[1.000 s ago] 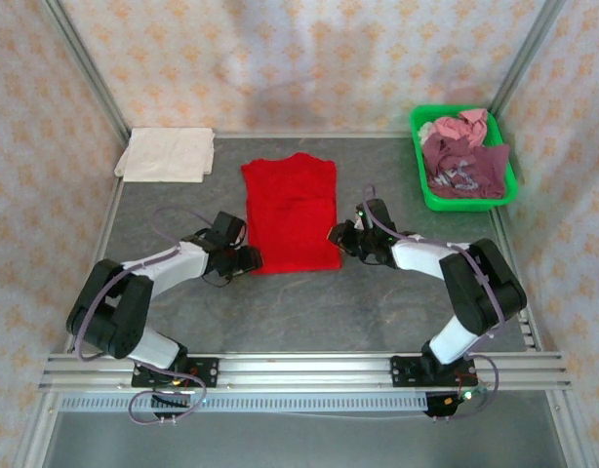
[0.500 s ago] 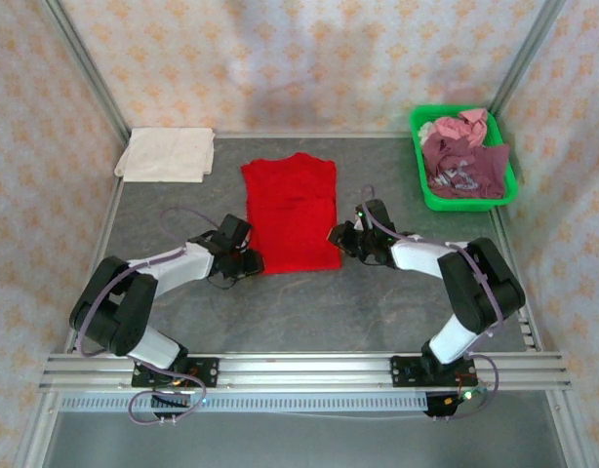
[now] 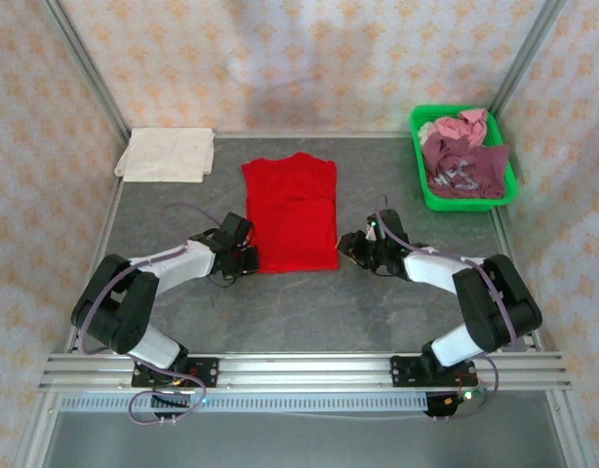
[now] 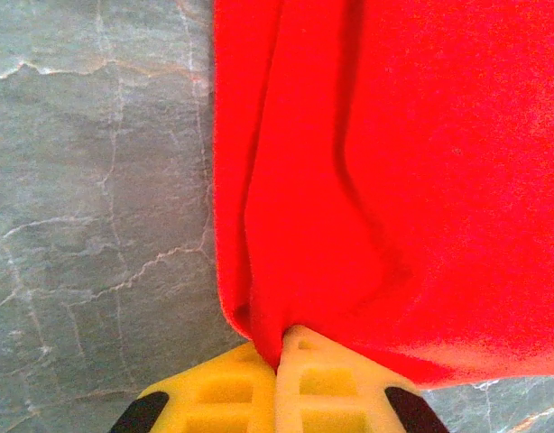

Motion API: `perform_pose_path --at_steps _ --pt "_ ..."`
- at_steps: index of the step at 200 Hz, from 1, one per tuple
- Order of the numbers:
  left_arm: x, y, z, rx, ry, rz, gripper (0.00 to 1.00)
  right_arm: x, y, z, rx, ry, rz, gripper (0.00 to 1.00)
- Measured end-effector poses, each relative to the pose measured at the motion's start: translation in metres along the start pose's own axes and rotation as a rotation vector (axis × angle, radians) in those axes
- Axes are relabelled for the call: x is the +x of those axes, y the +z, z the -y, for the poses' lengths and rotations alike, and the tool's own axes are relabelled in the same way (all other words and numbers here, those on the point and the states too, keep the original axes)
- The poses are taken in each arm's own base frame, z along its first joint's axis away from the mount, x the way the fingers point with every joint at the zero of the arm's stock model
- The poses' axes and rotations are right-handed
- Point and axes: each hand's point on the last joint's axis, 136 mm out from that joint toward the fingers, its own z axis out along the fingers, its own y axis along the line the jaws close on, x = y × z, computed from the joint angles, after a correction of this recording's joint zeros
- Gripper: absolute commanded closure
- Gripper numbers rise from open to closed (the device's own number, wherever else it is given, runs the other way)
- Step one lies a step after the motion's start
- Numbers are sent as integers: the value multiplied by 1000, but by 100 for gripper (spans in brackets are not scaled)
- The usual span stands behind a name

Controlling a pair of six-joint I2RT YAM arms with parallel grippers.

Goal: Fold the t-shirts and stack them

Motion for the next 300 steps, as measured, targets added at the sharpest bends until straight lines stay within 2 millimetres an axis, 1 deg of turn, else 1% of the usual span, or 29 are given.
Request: perform_pose_path --at_steps 22,53,78,109,129,142,158,170,192,213,226,239,248,268,282,300 --pt "0 0 0 -1 4 -1 100 10 6 3 1 3 -42 62" --pt "1 2 -1 -4 7 -6 100 30 20 9 17 1 -117 63" --pt "1 2 -1 -4 7 -6 100 30 24 4 1 4 -123 65" --pt "1 2 -1 -4 7 -6 100 30 27 4 -2 17 -123 72" --pt "0 2 -1 -4 7 -5 100 34 30 0 -13 14 -131 83" --pt "0 2 -1 -4 7 -5 100 37 31 -2 -13 14 -137 88" --pt "0 1 -1 -7 7 -2 100 36 31 -2 -11 13 -134 96" --pt "-1 0 -2 -13 7 7 100 35 31 -3 -5 12 -131 100" --pt "-5 -10 -1 -11 11 32 100 32 23 -6 8 5 -112 100" --pt "-11 -25 4 13 22 77 100 28 11 -15 -4 -26 -88 100" --pt "-11 -29 4 23 31 88 100 28 8 -18 -9 -39 -87 100" --pt "-5 -28 0 19 44 77 100 32 8 -16 -4 -40 -103 100" --pt "4 -25 -4 14 49 55 100 37 8 -13 0 -39 -116 100" --pt "29 -26 -10 6 82 10 100 59 3 -5 14 -44 -158 100" --pt "46 -37 -7 26 119 1 100 76 -9 -3 10 -53 -177 100" --pt "59 -61 5 90 156 22 100 89 -29 -9 -14 -68 -176 100"
